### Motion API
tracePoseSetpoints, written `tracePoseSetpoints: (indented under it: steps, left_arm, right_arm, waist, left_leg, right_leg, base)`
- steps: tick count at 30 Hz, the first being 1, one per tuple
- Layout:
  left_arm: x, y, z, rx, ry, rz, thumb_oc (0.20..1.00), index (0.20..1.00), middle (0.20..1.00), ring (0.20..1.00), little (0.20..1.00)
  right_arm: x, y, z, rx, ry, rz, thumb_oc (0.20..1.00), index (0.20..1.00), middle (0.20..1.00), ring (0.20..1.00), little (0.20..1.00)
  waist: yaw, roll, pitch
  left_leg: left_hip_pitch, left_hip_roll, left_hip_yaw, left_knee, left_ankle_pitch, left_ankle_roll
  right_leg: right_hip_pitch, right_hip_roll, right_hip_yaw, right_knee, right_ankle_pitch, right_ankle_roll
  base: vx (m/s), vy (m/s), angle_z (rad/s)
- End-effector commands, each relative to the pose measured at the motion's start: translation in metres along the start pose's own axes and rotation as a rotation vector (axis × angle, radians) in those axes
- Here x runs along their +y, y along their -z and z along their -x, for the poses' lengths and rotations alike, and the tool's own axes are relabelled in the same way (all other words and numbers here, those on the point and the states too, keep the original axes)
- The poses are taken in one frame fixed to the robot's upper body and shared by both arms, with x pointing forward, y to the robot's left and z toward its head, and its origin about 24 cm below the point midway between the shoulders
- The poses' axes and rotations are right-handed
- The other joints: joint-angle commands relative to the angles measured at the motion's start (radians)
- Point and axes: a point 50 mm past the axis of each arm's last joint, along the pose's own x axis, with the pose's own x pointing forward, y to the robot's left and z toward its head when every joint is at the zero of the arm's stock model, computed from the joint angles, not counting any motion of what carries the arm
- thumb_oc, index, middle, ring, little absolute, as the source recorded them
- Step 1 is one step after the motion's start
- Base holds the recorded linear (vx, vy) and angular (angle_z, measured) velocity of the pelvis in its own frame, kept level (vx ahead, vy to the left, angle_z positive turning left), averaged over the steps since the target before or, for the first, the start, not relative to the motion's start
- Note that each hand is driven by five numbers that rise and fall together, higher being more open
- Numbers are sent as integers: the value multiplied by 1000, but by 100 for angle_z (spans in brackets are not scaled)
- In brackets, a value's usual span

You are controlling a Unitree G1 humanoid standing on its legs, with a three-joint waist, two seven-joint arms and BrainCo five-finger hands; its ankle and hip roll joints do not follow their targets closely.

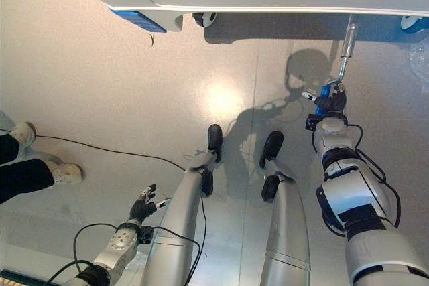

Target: Raise the hospital bed

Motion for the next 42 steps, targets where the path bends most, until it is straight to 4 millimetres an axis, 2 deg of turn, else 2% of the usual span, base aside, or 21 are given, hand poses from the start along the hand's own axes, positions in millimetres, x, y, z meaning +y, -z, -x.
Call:
tracePoseSetpoints:
  steps: [1, 7, 11, 12, 13, 14, 34, 35, 42]
  left_arm:
    - [-9, 18, 13, 45, 21, -1, 1000, 1000, 1000, 1000, 1000]
    - [-9, 17, 12, 39, 16, 2, 1000, 1000, 1000, 1000, 1000]
    - [-8, 17, 12, 34, 14, 7, 1000, 1000, 1000, 1000, 1000]
    - [-8, 17, 13, 35, 14, 7, 1000, 1000, 1000, 1000, 1000]
    - [-7, 17, 13, 35, 14, 6, 1000, 1000, 1000, 1000, 1000]
    - [-7, 17, 13, 37, 15, 3, 1000, 1000, 1000, 1000, 1000]
    - [-7, 22, 17, 44, 37, -18, 1000, 1000, 1000, 1000, 1000]
    - [-7, 21, 16, 43, 32, -18, 1000, 1000, 1000, 1000, 1000]
    - [-2, 21, 14, 48, 6, -18, 1000, 1000, 1000, 1000, 1000]
  right_arm:
    - [-29, 9, -3, 17, 74, 19, 1000, 1000, 1000, 1000, 1000]
    - [-23, 20, 0, 46, 57, 13, 1000, 1000, 1000, 1000, 1000]
    - [-20, 18, 0, 34, 48, 12, 1000, 1000, 1000, 1000, 1000]
    - [-20, 17, 0, 33, 47, 14, 950, 950, 950, 950, 950]
    - [-20, 17, 0, 31, 45, 17, 856, 856, 856, 856, 856]
    - [-20, 17, 0, 30, 44, 25, 200, 200, 200, 200, 200]
    - [-31, -9, -7, -51, 79, 50, 200, 200, 200, 200, 200]
    - [-33, -13, -8, -62, 88, 41, 1000, 1000, 1000, 1000, 1000]
    - [-32, -21, -9, -76, 98, 27, 1000, 1000, 1000, 1000, 1000]
  waist:
    - [-3, 95, -15]
    - [-7, 93, -15]
    - [-6, 95, -15]
    - [-6, 96, -15]
    - [-6, 97, -15]
    - [-6, 98, -15]
    - [6, 102, -15]
    - [6, 100, -15]
    - [0, 88, -15]
  left_leg:
    - [-17, 20, -38, 3, -11, -48]
    - [-18, 20, -34, -1, -8, -47]
    - [-16, 20, -31, -10, -6, -44]
    - [-17, 19, -31, -10, -6, -44]
    - [-17, 20, -31, -9, -5, -44]
    - [-17, 20, -31, -8, -5, -44]
    - [-14, 19, -30, -25, -2, -46]
    - [-12, 19, -31, -26, -1, -46]
    - [-7, 22, -29, -42, 5, -47]
  right_leg:
    - [27, -12, 37, 23, 17, 92]
    - [27, -12, 35, 15, 23, 95]
    - [24, -12, 35, 13, 27, 97]
    - [22, -12, 35, 12, 27, 97]
    - [21, -13, 35, 13, 26, 98]
    - [20, -15, 34, 15, 25, 98]
    - [24, -20, 28, 11, 19, 99]
    - [25, -20, 28, 10, 20, 100]
    - [31, -17, 28, -6, 29, 99]
  base:
    - [0, 0, 0]
    - [0, 0, 0]
    - [0, 0, 0]
    - [0, 0, 0]
    - [0, 0, 0]
    - [0, 0, 0]
    - [0, 0, 0]
    - [0, 0, 0]
    - [0, 0, 0]
